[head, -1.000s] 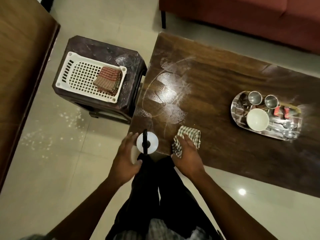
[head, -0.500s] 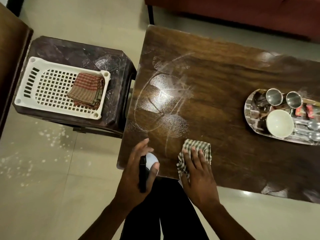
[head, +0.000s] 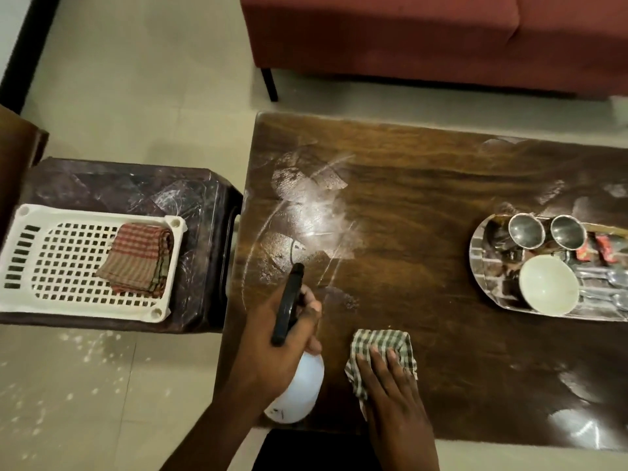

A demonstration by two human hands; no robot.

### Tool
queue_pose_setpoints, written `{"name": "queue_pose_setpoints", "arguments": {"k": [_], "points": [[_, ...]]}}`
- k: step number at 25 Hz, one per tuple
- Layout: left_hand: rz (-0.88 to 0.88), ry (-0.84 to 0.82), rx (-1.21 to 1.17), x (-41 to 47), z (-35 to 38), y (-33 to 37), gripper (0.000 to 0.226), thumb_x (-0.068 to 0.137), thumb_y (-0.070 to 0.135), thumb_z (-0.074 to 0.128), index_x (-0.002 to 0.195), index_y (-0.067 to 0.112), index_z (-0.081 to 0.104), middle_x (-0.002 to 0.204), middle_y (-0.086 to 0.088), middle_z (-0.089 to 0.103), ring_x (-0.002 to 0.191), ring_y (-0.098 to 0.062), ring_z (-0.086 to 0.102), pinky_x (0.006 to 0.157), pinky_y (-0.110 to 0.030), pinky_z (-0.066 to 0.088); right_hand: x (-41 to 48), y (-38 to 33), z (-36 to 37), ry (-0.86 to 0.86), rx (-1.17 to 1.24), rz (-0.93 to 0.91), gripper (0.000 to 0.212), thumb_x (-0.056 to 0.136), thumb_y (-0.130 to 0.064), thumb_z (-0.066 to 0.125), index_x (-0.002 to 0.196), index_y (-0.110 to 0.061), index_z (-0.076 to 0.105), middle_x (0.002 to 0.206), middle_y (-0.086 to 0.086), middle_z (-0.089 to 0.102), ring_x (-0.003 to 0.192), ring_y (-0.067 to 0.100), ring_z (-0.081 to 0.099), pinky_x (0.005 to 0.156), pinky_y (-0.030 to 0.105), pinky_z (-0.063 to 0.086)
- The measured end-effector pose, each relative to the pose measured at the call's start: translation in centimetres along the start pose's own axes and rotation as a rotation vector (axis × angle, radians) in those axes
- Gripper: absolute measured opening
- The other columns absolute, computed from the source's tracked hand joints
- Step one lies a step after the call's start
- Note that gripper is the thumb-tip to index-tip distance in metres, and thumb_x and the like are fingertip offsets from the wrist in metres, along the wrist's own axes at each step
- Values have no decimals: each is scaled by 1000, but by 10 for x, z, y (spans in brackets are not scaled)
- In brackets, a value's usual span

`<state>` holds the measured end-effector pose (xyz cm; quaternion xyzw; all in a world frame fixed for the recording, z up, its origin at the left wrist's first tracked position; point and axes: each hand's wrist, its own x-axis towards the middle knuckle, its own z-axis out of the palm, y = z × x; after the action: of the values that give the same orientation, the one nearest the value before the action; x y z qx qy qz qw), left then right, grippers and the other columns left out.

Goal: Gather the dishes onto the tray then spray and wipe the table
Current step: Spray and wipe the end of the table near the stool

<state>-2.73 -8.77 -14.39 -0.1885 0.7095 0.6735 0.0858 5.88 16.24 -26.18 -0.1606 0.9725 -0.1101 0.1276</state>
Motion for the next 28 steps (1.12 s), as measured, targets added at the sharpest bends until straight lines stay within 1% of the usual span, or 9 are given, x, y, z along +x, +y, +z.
{"name": "queue_pose_setpoints", "arguments": {"k": [3,6,9,12,17,19,22,25,28], "points": [[-29,7,71,46,15,16,13,106,14,64,94,11,67,68,-16,67,45,-18,62,55,-29,55,35,22,-12,47,60,-28,67,88,-36,49,154,-28,52,160,-5,52,166,9,9,123,29,17],[-99,41,97,85,24,27,18,105,25,67,89,18,69,71,-22,68,42,-22,61,54,-37,55,78,46,-25,62,140,-32,58,93,-34,50,150,-27,60,162,-2,54,160,14,29,121,40,35],[-122,54,123,121,28,31,26,105,27,67,84,11,69,67,-25,66,42,-26,61,55,-38,53,129,66,-38,58,193,11,53,101,-33,49,152,-28,60,166,-6,49,161,16,32,121,48,45],[-142,34,151,140,30,26,38,104,27,67,74,4,66,61,-22,66,42,-26,62,54,-37,54,177,72,-53,85,233,28,51,103,-28,53,155,-27,57,167,-4,47,162,18,31,124,50,40],[-172,-11,130,149,27,20,29,105,25,65,94,-2,66,76,-27,70,44,-19,61,53,-31,53,288,82,-77,144,215,100,53,105,-26,50,157,-22,54,169,6,44,162,28,29,131,55,24],[-105,-7,145,148,21,22,24,106,22,64,91,4,67,73,-27,68,43,-24,59,49,-38,54,341,79,-88,150,223,235,52,110,-28,47,161,-24,47,173,6,37,165,31,21,133,56,14],[-17,8,132,142,13,22,24,101,38,65,92,16,69,78,-22,71,44,-25,60,50,-49,56,405,51,-96,120,248,300,58,112,-33,45,168,-26,33,178,6,22,167,34,8,134,58,10],[-52,31,80,136,2,21,31,92,53,65,95,23,71,80,-22,72,43,-16,61,51,-37,56,419,5,-88,-3,123,30,62,112,-38,38,171,-29,21,180,3,13,167,32,3,134,59,15],[-81,47,14,135,-6,20,30,87,57,67,91,27,72,78,-22,73,41,-15,60,53,-40,56,393,2,-87,-239,-87,-466,61,114,-48,24,171,-36,7,180,-3,3,167,22,-7,136,50,3]]}}
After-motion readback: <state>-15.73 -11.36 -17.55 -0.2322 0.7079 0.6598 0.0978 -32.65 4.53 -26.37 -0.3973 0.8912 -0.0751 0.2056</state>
